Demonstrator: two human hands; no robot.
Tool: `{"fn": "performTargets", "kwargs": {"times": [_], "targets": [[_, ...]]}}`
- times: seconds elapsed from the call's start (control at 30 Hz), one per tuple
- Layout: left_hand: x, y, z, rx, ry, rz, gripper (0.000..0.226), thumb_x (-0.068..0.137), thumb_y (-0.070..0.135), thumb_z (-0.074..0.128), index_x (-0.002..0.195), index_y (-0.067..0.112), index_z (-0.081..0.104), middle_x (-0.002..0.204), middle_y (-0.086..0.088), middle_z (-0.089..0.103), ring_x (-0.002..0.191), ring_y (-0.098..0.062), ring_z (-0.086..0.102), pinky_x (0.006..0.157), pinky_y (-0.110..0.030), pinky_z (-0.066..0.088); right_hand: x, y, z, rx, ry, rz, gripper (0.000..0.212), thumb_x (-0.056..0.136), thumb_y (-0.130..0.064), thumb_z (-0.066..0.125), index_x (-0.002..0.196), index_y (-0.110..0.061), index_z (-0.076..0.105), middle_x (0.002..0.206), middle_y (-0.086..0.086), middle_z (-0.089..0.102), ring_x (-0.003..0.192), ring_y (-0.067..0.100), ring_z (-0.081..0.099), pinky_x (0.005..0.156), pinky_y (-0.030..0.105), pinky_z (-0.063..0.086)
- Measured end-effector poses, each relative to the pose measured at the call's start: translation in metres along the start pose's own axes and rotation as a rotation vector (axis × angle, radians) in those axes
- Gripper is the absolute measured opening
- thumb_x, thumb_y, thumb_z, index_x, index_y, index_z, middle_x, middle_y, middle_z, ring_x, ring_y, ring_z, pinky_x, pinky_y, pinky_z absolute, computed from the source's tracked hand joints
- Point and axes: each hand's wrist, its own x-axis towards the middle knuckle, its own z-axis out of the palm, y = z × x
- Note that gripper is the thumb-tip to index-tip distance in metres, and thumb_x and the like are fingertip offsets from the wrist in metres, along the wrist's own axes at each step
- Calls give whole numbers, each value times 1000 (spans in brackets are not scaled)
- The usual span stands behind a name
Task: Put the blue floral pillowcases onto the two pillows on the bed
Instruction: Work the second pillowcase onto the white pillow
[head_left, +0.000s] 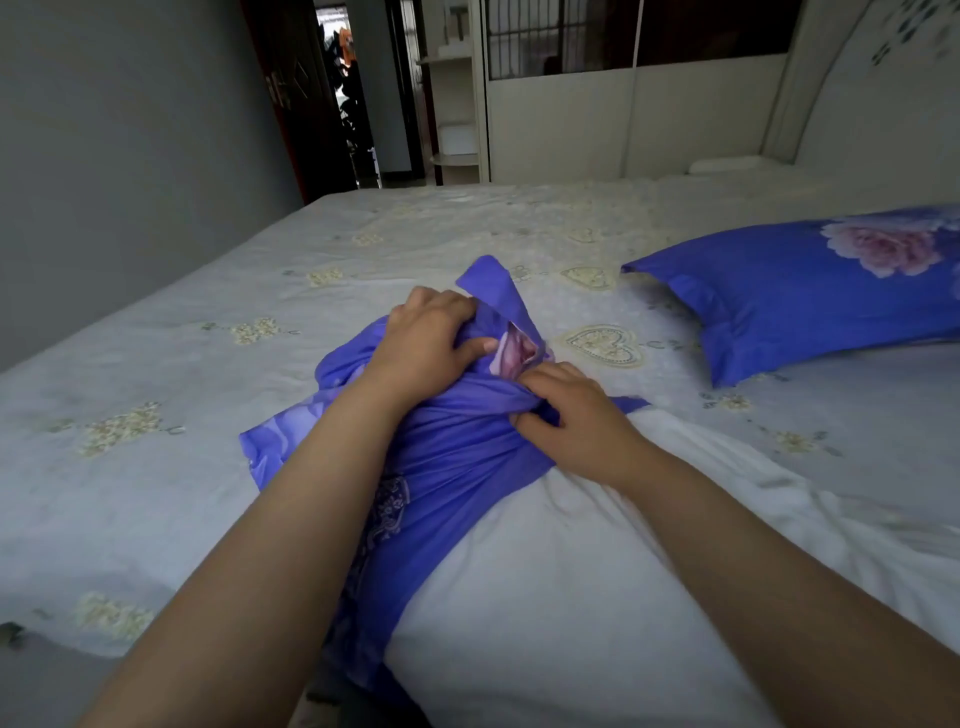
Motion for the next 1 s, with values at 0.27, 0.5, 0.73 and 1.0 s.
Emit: {"fn": "performTargets", "kwargs": {"times": [0.27,0.5,0.73,1.0], "targets": [[24,-8,-6,-81,56,-170,15,89,14,53,85,4,64,92,-20,65,89,-37,57,68,-34,36,-7,45,-67,137,-201,332,47,86,7,49,127,-16,54,131,0,54,116,3,53,94,7,33],[26,-29,-31,-358,124,-470,34,94,14,50,61,15,43,69,-11,50,75,-27,49,59,-27,24,0,38,-57,173,15,275,31,86,-3,63,72,-31,65,79,-6,67,67,-5,55,73,17,41],[27,-57,-65,-315,199,-577,16,91,11,48,84,1,59,98,-28,63,96,-39,58,76,-37,43,17,-40,-48,168,10,58,29,97,-18,48,68,-24,44,61,-7,44,57,7,39,59,25,32],[14,-88,-71,-338,233,-715,27,92,24,55,93,-1,66,101,-25,65,98,-37,60,83,-35,44,-22,-100,-102,-340,-372,75,62,70,-75,54,69,-12,53,59,-4,50,60,13,52,62,31,42]]}}
